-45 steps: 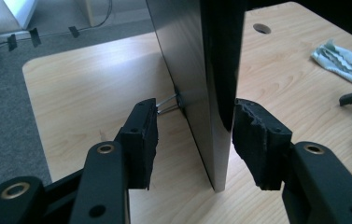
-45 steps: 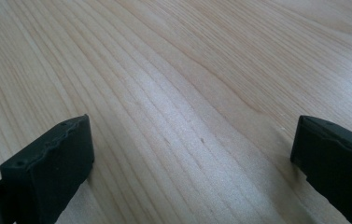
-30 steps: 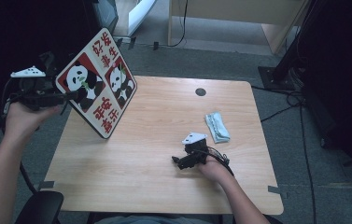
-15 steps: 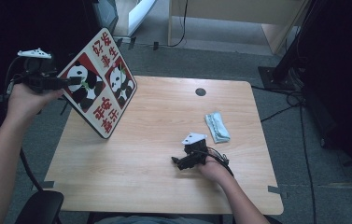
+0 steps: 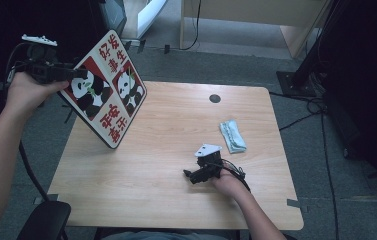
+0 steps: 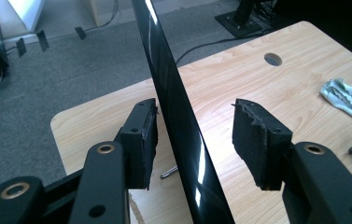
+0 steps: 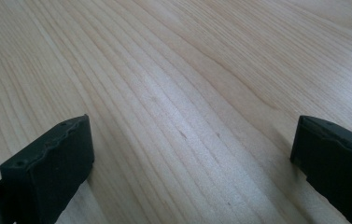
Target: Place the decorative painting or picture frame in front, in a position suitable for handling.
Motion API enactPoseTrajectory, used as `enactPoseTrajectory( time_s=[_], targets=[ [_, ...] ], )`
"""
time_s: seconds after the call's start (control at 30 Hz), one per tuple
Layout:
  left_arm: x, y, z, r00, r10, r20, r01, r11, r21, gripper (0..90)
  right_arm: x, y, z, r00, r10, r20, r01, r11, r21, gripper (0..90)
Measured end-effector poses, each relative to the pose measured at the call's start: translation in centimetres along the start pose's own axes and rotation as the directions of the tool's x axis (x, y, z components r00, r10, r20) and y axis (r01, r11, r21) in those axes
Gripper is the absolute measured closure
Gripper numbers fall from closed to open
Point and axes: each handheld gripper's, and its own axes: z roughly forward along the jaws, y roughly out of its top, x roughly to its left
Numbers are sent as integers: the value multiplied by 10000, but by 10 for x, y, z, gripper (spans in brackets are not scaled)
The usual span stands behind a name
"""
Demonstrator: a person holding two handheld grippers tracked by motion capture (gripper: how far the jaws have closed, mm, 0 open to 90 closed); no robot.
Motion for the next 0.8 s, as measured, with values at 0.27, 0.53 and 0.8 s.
enactPoseTrajectory(
  time_s=[0.27,0.53,0.8],
  targets=[
    [5,20,9,9999,83,142,-88,9993,353,505,2,-2,-2,10000,25,17,-25,10000,-2,0],
    [8,37,26,9999,144,71,-149,9966,814,517,3,-4,-4,10000,45,-10,-45,10000,21,0],
    [15,49,39,9998,-20,181,0,9943,1068,556,7,-9,-9,10000,-4,-15,4,10000,-5,0]
  ],
)
